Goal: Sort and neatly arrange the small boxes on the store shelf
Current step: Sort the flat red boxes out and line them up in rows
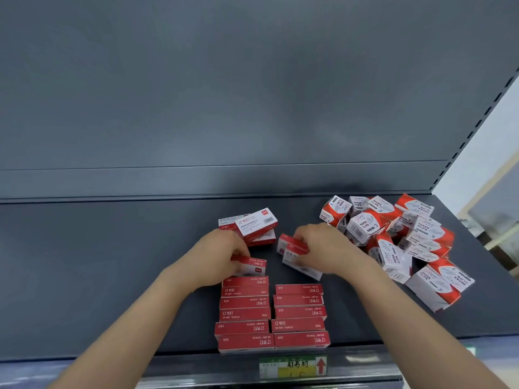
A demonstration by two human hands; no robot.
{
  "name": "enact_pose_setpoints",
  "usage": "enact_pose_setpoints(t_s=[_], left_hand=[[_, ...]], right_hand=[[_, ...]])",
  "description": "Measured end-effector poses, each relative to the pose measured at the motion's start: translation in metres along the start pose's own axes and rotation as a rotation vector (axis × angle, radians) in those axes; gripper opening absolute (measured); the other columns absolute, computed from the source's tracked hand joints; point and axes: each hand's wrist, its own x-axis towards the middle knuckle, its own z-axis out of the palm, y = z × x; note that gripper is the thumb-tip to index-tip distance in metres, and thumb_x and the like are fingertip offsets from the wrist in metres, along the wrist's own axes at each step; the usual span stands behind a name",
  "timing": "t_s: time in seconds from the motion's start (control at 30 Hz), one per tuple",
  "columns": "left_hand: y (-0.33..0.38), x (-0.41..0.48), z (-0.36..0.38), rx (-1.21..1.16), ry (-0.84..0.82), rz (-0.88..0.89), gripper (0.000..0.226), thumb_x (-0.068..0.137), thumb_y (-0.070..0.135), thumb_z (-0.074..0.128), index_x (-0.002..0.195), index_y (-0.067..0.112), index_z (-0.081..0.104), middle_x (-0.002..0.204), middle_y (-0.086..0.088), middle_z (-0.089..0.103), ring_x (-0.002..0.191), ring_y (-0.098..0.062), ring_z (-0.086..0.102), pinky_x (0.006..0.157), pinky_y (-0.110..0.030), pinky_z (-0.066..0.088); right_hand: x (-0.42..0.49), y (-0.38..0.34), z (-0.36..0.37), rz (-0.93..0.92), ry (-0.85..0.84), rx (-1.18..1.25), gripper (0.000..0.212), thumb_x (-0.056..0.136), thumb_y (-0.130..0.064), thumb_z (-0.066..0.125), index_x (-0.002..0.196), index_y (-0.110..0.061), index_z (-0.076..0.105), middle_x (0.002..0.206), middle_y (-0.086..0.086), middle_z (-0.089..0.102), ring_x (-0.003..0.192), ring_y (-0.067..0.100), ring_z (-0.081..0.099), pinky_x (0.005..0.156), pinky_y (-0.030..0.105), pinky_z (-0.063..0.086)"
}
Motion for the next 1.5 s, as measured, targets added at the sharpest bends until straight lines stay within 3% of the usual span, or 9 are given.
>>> enact_pose_setpoints(t_s=[0.23, 0.4, 0.5, 0.57, 0.77, 0.93, 1.23, 1.4, 1.5], left_hand=[[0.0, -0.011, -0.004, -0.02, -0.137, 0.063, 0.026, 0.094, 0.033, 0.048, 0.111, 0.024, 0.065, 0.113, 0.012, 0.067, 0.097, -0.001, 0.059, 0.083, -0.014, 0.044], [-0.014, -0.02, -0.002, -0.019, 0.347, -0.138, 0.033, 0.085, 0.04, 0.061, 0.114, 0.023, 0.063, 0.112, 0.007, 0.066, 0.101, -0.011, 0.06, 0.087, -0.025, 0.048], [-0.033, -0.03, -0.002, -0.056, 0.208, -0.356, 0.043, 0.077, 0.043, 0.07, 0.112, 0.02, 0.06, 0.107, 0.003, 0.066, 0.099, -0.015, 0.061, 0.087, -0.033, 0.051], [-0.039, -0.033, 0.002, -0.063, 0.129, -0.356, 0.029, 0.079, 0.033, 0.069, 0.102, 0.016, 0.066, 0.096, 0.002, 0.07, 0.089, -0.016, 0.064, 0.079, -0.033, 0.053], [-0.033, -0.031, -0.011, -0.134, 0.391, -0.229, 0.01, 0.081, 0.016, 0.067, 0.088, 0.021, 0.072, 0.081, 0.003, 0.072, 0.076, -0.018, 0.066, 0.07, -0.035, 0.053], [-0.005, -0.018, -0.006, -0.099, 0.207, -0.015, 0.018, 0.087, 0.022, 0.062, 0.103, 0.024, 0.07, 0.101, 0.011, 0.07, 0.088, -0.008, 0.062, 0.077, -0.025, 0.05], [0.009, -0.011, 0.006, -0.019, -0.036, 0.054, 0.027, 0.096, 0.031, 0.044, 0.114, 0.02, 0.062, 0.113, 0.006, 0.065, 0.1, -0.009, 0.058, 0.088, -0.024, 0.046], [-0.003, -0.005, -0.016, -0.131, 0.523, -0.063, 0.017, 0.081, 0.03, 0.068, 0.093, 0.018, 0.069, 0.094, 0.004, 0.072, 0.087, -0.014, 0.064, 0.082, -0.033, 0.052], [-0.013, 0.009, -0.029, -0.081, 0.386, -0.104, 0.047, 0.072, 0.029, 0.077, 0.113, 0.014, 0.061, 0.114, -0.001, 0.066, 0.106, -0.018, 0.06, 0.092, -0.031, 0.047]], right_hand=[[-0.017, -0.006, -0.013, -0.211, -0.202, 0.15, 0.037, 0.085, -0.042, 0.06, 0.114, -0.018, 0.061, 0.113, -0.001, 0.063, 0.1, 0.014, 0.06, 0.088, 0.036, 0.051], [-0.022, -0.003, -0.006, -0.245, -0.193, 0.155, 0.029, 0.093, -0.037, 0.048, 0.115, -0.019, 0.057, 0.114, -0.002, 0.064, 0.101, 0.014, 0.06, 0.088, 0.034, 0.05], [-0.024, -0.002, -0.001, -0.241, -0.185, 0.183, 0.026, 0.094, -0.035, 0.048, 0.114, -0.022, 0.055, 0.115, -0.004, 0.064, 0.102, 0.012, 0.059, 0.089, 0.034, 0.049], [-0.024, -0.001, -0.001, -0.232, -0.171, 0.21, 0.025, 0.094, -0.032, 0.048, 0.114, -0.021, 0.057, 0.115, -0.005, 0.064, 0.103, 0.011, 0.059, 0.089, 0.032, 0.05], [-0.023, 0.002, -0.002, -0.198, -0.177, 0.254, 0.021, 0.095, -0.026, 0.048, 0.112, -0.02, 0.059, 0.115, -0.004, 0.064, 0.103, 0.01, 0.06, 0.09, 0.031, 0.051], [-0.029, 0.008, -0.002, -0.171, -0.203, 0.222, 0.022, 0.097, -0.02, 0.043, 0.112, -0.019, 0.058, 0.116, -0.004, 0.062, 0.105, 0.011, 0.058, 0.091, 0.029, 0.048], [-0.03, 0.007, 0.002, -0.168, -0.19, 0.167, 0.024, 0.096, -0.023, 0.04, 0.11, -0.019, 0.059, 0.114, -0.002, 0.062, 0.104, 0.014, 0.057, 0.091, 0.035, 0.047], [-0.011, -0.014, -0.013, -0.18, 0.137, 0.084, 0.035, 0.091, -0.031, 0.052, 0.124, -0.019, 0.05, 0.126, 0.001, 0.057, 0.117, 0.02, 0.051, 0.097, 0.039, 0.045], [0.014, -0.032, -0.023, -0.289, 0.18, 0.065, 0.056, 0.086, -0.029, 0.063, 0.135, -0.018, 0.039, 0.136, 0.002, 0.049, 0.126, 0.021, 0.044, 0.101, 0.039, 0.042]])
